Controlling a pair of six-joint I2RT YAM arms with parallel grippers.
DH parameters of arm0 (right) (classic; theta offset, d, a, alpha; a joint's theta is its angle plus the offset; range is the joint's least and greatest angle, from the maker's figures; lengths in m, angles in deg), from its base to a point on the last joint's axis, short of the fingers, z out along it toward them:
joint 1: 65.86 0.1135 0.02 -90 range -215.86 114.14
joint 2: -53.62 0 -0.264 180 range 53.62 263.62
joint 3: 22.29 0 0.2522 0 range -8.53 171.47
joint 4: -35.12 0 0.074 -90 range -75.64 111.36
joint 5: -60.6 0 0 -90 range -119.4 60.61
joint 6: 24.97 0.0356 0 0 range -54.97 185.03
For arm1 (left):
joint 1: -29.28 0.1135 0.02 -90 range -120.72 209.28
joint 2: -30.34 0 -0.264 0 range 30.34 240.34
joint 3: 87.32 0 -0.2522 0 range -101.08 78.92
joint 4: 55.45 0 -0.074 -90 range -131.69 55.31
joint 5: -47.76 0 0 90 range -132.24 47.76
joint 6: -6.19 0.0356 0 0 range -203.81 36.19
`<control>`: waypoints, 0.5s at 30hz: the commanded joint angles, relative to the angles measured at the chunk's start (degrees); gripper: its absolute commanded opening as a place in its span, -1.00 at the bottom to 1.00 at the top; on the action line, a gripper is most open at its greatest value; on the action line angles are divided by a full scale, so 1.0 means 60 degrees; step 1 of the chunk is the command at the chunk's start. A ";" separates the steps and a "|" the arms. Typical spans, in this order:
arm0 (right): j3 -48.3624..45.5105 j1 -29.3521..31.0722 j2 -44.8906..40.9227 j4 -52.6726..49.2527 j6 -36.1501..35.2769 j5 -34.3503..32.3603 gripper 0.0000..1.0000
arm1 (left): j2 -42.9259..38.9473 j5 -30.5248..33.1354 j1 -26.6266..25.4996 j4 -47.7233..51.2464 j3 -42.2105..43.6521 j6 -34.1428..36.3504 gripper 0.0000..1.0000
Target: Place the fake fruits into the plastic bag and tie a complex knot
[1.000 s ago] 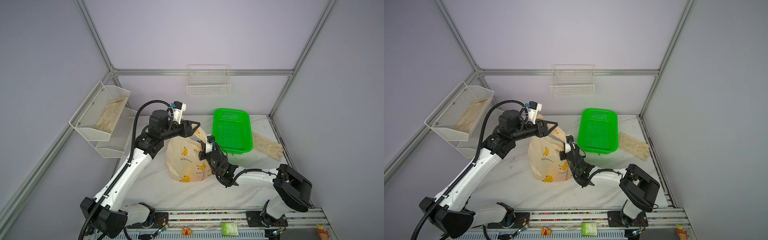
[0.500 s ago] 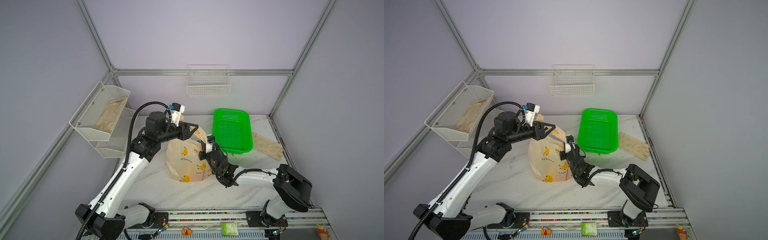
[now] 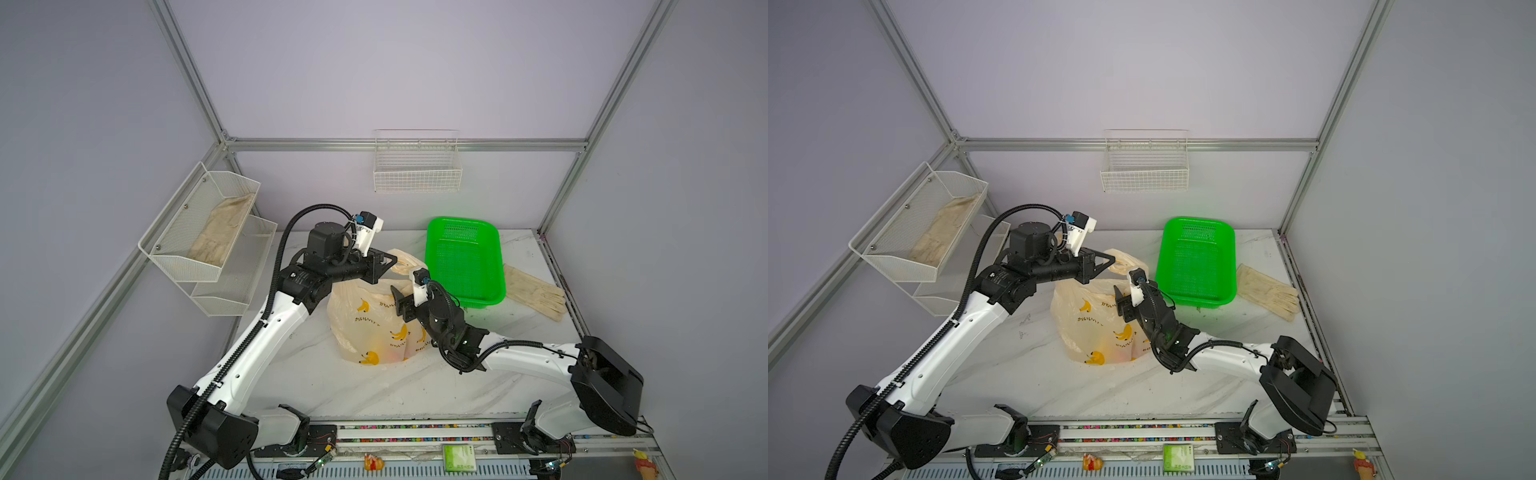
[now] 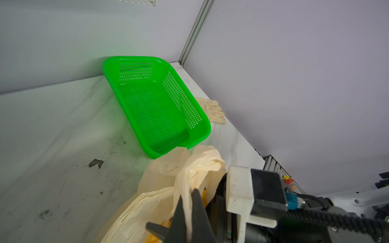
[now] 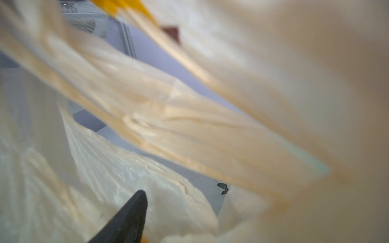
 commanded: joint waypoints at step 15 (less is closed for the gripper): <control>0.1913 -0.1704 -0.1929 -0.5115 -0.1799 0.4988 0.86 | 0.0279 -0.0874 -0.0013 0.0706 -0.2368 0.1157 -1.00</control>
